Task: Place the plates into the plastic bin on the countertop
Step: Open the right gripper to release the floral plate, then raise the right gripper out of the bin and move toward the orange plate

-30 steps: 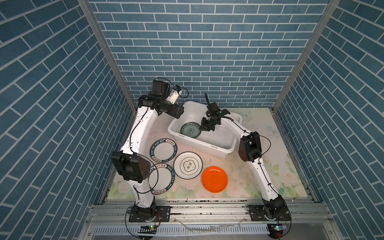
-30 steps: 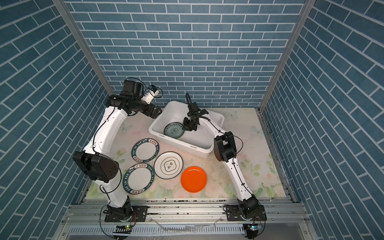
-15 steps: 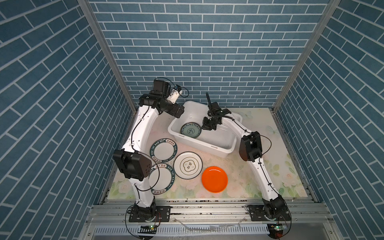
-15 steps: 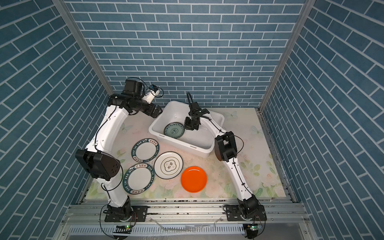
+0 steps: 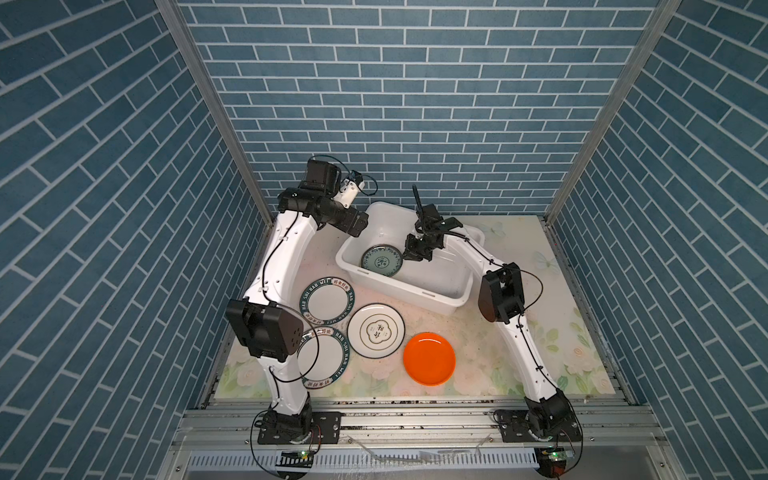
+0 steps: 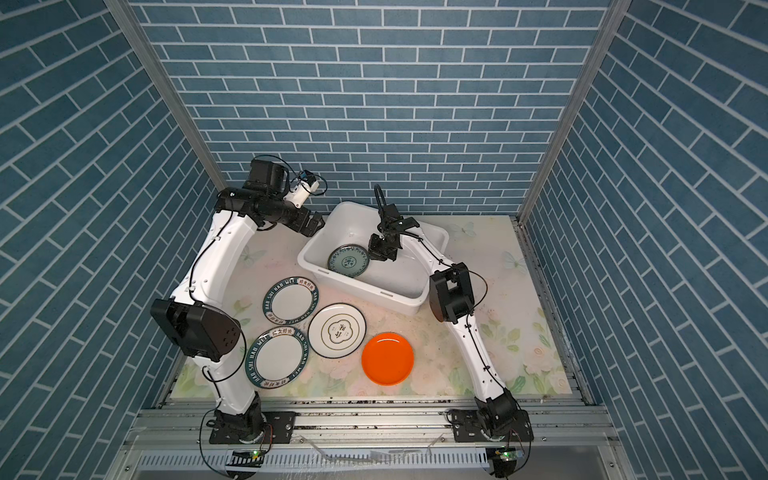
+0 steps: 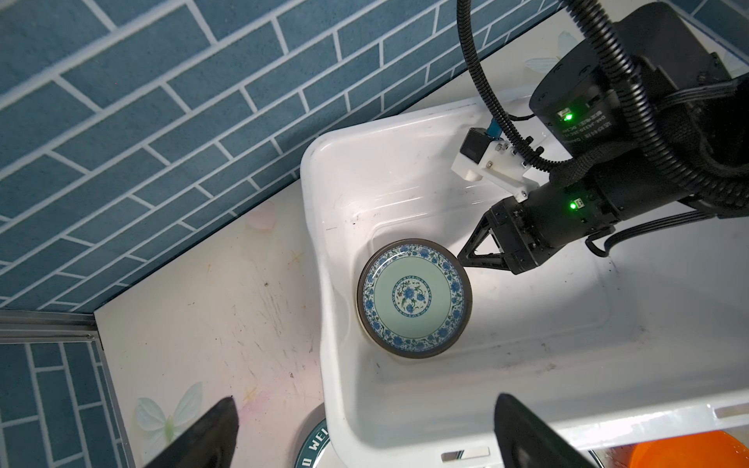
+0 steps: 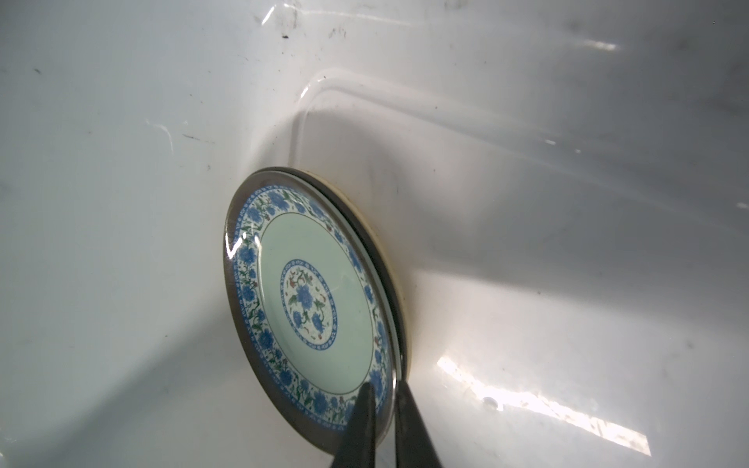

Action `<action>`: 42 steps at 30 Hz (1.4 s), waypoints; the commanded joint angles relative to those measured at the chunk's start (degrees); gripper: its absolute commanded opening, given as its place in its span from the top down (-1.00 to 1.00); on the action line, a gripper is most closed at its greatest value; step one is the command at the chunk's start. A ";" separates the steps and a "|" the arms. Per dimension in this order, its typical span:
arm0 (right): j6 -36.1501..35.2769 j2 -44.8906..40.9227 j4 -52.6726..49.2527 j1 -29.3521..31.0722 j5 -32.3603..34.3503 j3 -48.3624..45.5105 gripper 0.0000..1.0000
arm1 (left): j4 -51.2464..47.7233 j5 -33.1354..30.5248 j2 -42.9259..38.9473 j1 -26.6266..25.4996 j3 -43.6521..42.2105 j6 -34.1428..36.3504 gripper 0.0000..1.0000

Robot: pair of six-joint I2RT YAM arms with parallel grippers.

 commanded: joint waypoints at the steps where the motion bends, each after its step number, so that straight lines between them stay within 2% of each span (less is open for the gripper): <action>1: 0.06 1.37 -1.13 0.22 -0.82 0.41 0.74 | -0.68 0.21 -0.94 0.43 -0.10 -0.42 -0.99; 23: -0.10 2.30 -0.14 0.66 -2.41 -0.02 0.76 | -0.25 0.04 -2.20 0.69 -1.87 -0.31 -0.99; 31: -2.15 -0.88 0.51 0.59 1.75 0.26 0.70 | -0.08 -0.05 -1.90 0.83 -0.48 -0.13 -0.99; 42: -5.20 -9.70 0.04 -0.29 6.85 -0.05 0.56 | 0.40 -0.64 -2.71 0.92 0.40 0.05 -0.99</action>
